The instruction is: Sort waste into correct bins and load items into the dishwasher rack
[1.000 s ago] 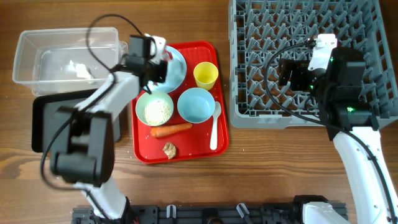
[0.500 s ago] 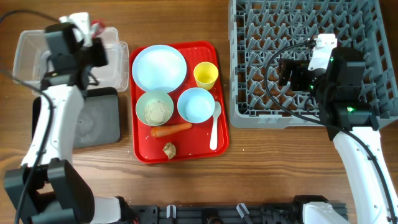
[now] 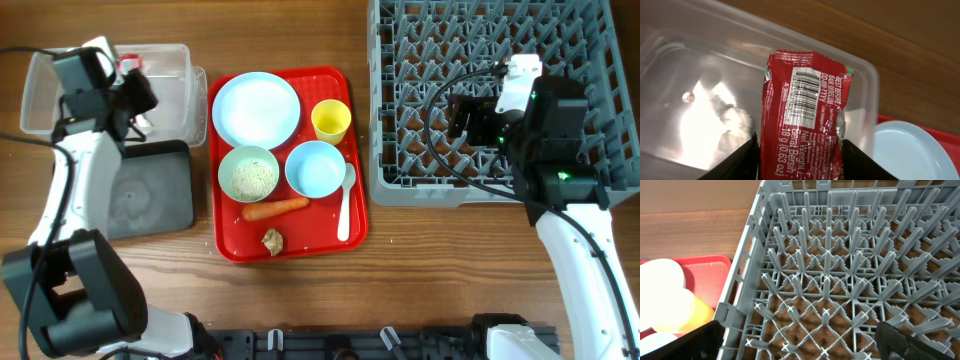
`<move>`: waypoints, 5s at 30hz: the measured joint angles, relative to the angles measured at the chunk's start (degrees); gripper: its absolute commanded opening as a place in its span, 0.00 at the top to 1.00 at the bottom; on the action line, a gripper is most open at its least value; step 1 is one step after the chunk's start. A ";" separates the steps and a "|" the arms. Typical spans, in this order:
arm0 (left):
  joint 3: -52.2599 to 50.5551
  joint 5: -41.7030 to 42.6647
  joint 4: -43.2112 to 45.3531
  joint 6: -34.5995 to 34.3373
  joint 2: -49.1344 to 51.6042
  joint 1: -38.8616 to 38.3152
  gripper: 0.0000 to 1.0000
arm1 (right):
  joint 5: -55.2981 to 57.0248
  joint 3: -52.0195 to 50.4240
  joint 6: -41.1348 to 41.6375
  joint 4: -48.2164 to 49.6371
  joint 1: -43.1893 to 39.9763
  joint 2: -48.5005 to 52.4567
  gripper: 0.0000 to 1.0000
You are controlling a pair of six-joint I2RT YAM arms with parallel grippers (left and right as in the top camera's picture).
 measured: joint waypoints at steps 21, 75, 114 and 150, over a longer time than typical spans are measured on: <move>0.00 0.31 3.32 -0.98 -1.01 -21.59 0.43 | 0.00 0.00 0.00 0.02 0.00 0.00 0.00; 1.90 -8.11 -0.26 -0.76 3.34 -17.44 0.96 | 0.00 0.00 0.00 0.39 0.00 0.00 0.00; 3.13 9.09 3.28 -1.20 2.47 -25.16 0.26 | 0.00 0.00 0.00 1.27 0.00 0.00 0.00; 3.10 14.16 14.75 -14.78 15.54 -28.00 0.96 | -0.50 0.00 1.33 8.59 -0.02 1.70 0.00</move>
